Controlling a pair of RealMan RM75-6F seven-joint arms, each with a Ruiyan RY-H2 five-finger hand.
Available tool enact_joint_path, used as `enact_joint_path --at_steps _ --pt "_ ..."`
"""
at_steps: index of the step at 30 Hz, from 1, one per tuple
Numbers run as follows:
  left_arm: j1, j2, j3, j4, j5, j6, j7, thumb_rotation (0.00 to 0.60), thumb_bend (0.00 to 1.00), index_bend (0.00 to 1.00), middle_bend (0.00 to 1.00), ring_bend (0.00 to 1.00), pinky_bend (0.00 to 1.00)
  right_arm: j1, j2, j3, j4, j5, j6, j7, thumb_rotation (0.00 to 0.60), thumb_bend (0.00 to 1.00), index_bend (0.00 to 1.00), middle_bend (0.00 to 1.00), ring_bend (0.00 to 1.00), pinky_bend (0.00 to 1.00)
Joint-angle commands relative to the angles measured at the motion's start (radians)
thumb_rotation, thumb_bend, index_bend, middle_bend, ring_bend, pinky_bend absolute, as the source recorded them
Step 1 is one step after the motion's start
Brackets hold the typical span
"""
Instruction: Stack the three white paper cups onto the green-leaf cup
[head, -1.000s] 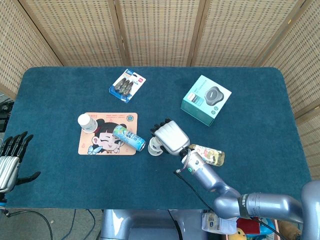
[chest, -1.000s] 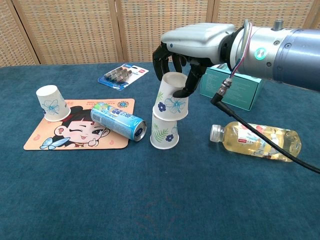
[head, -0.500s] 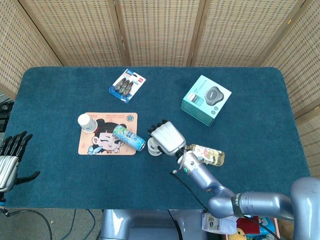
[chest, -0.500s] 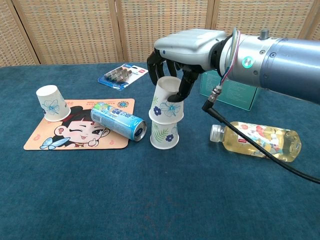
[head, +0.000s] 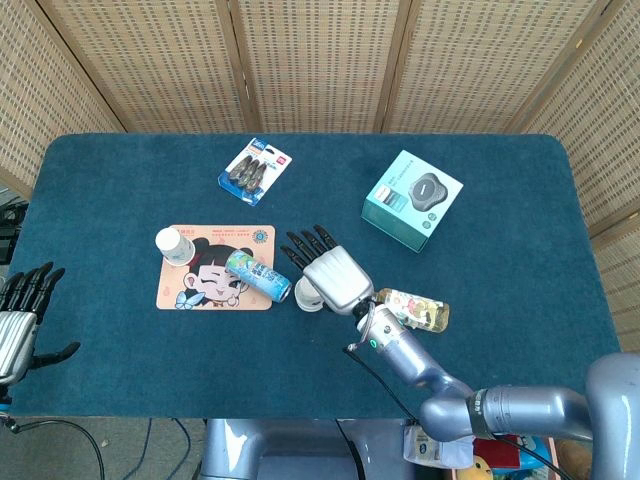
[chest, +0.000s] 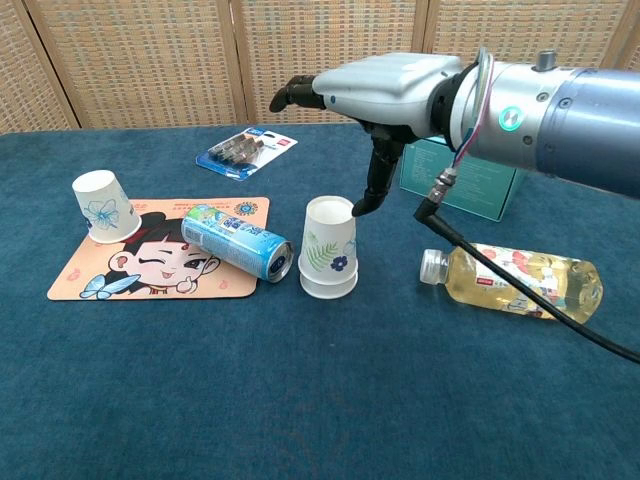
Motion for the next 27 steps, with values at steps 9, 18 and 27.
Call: enact_joint_path --at_steps 9,18,27 --pt "-0.04 -0.023 -0.021 0.015 -0.031 -0.056 0.024 0.6 0.15 0.0 0.0 0.0 0.0 -0.286 0.201 -0.194 -0.013 -0.342 0.256 0.289 0.6 0.0 0.06 0.0 0.0 0.0" --pt "-0.193 -0.033 -0.11 0.018 -0.104 -0.224 0.095 0.6 0.15 0.0 0.0 0.0 0.0 -0.527 0.266 -0.31 0.17 -0.51 0.485 0.502 0.6 0.0 0.06 0.0 0.0 0.0" --pt "-0.362 -0.134 -0.194 0.139 -0.258 -0.429 0.156 0.6 0.16 0.0 0.01 0.0 0.02 -0.665 0.235 -0.328 0.231 -0.549 0.609 0.542 0.6 0.0 0.07 0.0 0.0 0.0"
